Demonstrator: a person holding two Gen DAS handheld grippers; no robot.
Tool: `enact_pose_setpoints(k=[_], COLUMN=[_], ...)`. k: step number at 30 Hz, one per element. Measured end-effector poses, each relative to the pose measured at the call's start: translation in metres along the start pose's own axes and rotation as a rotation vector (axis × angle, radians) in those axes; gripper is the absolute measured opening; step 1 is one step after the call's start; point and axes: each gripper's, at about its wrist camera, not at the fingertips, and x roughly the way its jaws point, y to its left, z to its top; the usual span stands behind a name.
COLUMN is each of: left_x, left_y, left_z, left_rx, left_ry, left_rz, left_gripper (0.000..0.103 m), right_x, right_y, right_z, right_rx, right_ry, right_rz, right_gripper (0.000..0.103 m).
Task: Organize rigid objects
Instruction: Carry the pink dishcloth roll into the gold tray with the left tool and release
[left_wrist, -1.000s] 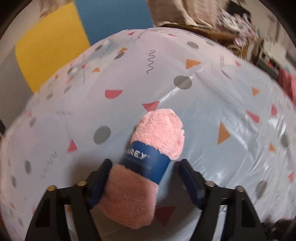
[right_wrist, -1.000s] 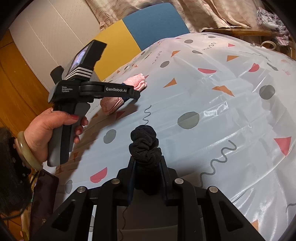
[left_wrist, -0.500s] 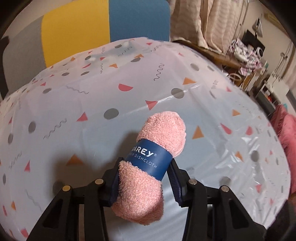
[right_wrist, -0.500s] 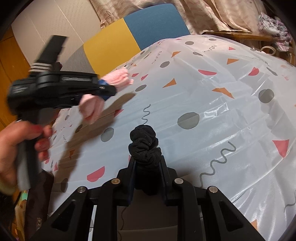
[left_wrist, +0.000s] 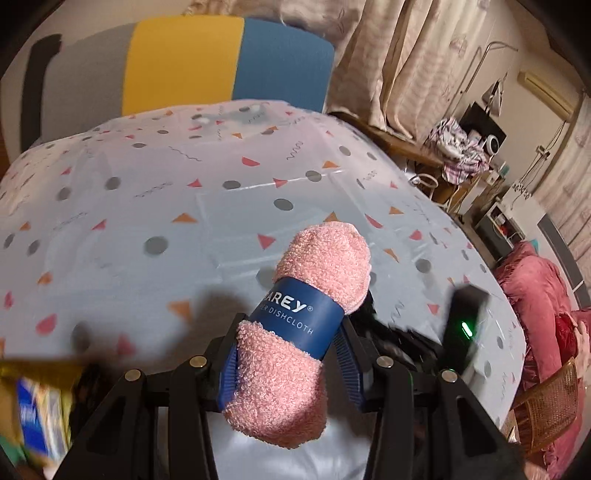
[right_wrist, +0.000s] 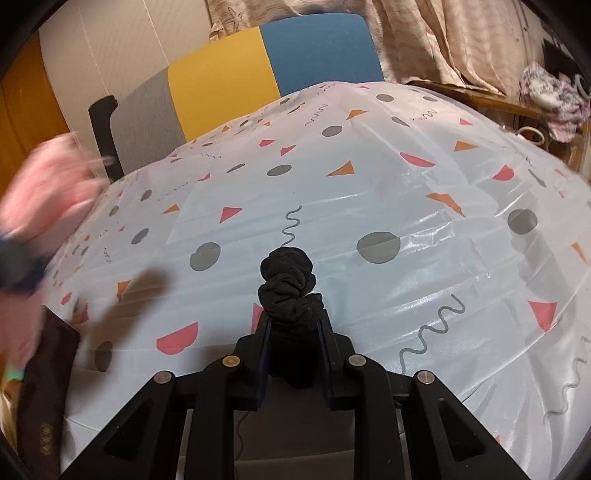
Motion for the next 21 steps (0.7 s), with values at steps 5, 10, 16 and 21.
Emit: enact_pose_setpoints(k=[5,10,16,21], left_x=[-0.042,-0.075,-0.110,-0.138], left_y=[0.014,0.028,0.046,0.070], left_z=[-0.039,-0.071,-0.102,-0.127], left_rx=[-0.070,-0.127,-0.146,-0.179], left_ry=[-0.044,-0.092,-0.134,-0.158], left_rz=[-0.029,-0.029,0.010,0.056], left_gripper=[0.047,0.047,0.047,0.047], right_x=[0.001,0.001,0.001,0.001], right_y=[0.006,0.013,0.017,0.020], right_z=[0.000,-0.001,-0.002,-0.002], right_rx=[-0.032,-0.068,-0.093,-0.109], right_ry=[0.002,0.004,0.004,0.003], right_rz=[-0.037,-0.078,-0.108,-0.129], right_gripper=[0.021,0.021,0.022,0.022])
